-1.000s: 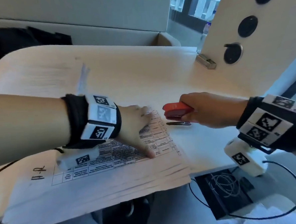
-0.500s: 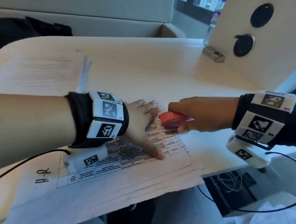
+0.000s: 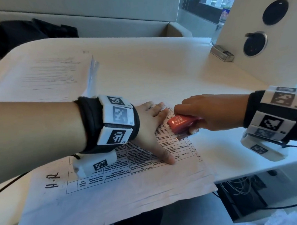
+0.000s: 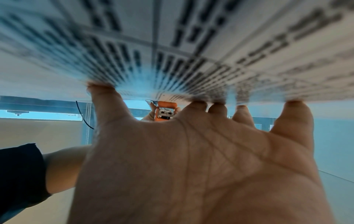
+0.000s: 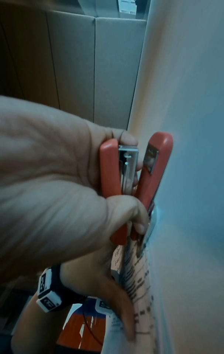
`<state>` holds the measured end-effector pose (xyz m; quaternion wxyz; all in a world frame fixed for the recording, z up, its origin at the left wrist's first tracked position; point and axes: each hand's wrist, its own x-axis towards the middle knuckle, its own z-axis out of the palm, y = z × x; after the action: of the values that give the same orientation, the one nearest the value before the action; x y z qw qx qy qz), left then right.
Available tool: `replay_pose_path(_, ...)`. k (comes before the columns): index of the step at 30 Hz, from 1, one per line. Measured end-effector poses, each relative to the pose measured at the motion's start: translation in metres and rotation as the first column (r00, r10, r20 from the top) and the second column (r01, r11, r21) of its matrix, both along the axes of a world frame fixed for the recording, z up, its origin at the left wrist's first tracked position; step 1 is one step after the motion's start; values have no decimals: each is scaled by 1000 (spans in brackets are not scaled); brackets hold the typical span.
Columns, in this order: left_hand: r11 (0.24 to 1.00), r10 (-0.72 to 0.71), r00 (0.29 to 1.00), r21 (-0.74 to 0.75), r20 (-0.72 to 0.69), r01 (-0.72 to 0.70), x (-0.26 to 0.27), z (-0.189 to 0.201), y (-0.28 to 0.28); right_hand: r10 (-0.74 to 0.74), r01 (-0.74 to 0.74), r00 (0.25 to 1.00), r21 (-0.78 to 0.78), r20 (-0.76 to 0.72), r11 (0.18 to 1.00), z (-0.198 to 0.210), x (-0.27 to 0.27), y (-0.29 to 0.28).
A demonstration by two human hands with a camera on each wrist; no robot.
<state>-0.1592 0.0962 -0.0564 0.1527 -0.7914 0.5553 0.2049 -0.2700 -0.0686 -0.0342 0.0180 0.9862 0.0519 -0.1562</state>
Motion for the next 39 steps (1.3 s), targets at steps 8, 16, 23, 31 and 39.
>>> replay_pose_path(8,1000,0,1000,-6,-6,0,1,-3,-1,71,-71,997,-105,-5,992,2,-2,9)
replay_pose_path(16,1000,-3,1000,-19,-12,2,-2,0,0,126,-146,978,-113,-165,983,2,9,8)
replay_pose_path(23,1000,8,1000,-6,-18,-8,-1,0,0,380,-334,922,-350,70,875,-2,13,14)
replay_pose_path(31,1000,7,1000,10,-11,-7,0,-1,-1,431,-375,897,-350,95,858,-4,11,13)
replay_pose_path(39,1000,12,1000,-3,-23,-12,-1,-1,-1,171,-191,978,-181,-121,965,-1,15,17)
